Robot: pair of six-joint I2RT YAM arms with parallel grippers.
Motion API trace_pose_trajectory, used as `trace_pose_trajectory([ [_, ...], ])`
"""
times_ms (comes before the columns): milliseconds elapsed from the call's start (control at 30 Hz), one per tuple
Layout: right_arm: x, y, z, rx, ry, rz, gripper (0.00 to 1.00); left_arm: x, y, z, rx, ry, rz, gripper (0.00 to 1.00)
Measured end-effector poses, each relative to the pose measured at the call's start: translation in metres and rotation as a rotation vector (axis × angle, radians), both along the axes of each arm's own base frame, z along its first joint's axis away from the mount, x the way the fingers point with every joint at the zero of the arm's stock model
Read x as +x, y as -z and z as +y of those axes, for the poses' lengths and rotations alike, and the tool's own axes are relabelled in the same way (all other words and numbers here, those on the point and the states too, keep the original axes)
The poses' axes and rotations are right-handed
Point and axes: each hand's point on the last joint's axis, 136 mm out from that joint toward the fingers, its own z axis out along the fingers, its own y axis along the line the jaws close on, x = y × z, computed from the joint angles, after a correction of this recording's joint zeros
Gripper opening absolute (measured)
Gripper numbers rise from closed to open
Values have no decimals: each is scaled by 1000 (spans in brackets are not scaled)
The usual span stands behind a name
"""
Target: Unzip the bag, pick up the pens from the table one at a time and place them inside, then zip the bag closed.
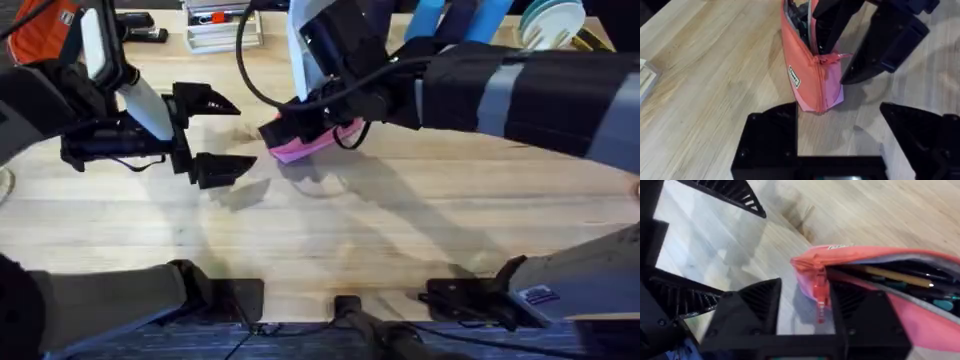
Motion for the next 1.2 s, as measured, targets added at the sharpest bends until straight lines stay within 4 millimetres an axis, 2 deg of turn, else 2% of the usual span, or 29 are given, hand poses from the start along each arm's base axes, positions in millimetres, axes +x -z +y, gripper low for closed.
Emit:
trace_pose_trajectory([
  [100,1,0,-1,-5,8,-2,420,0,0,0,0,0,0,993],
  [200,3,2,-3,-14,22,-6,316,0,0,0,0,0,0,993],
  [233,6,3,-6,-27,48,-12,254,0,0,0,0,0,-1,993],
  [467,10,4,-8,-38,74,-19,42,1,0,0,2,0,-5,993],
  [1200,9,-1,-9,-33,75,-24,30,3,0,1,9,0,-21,993],
])
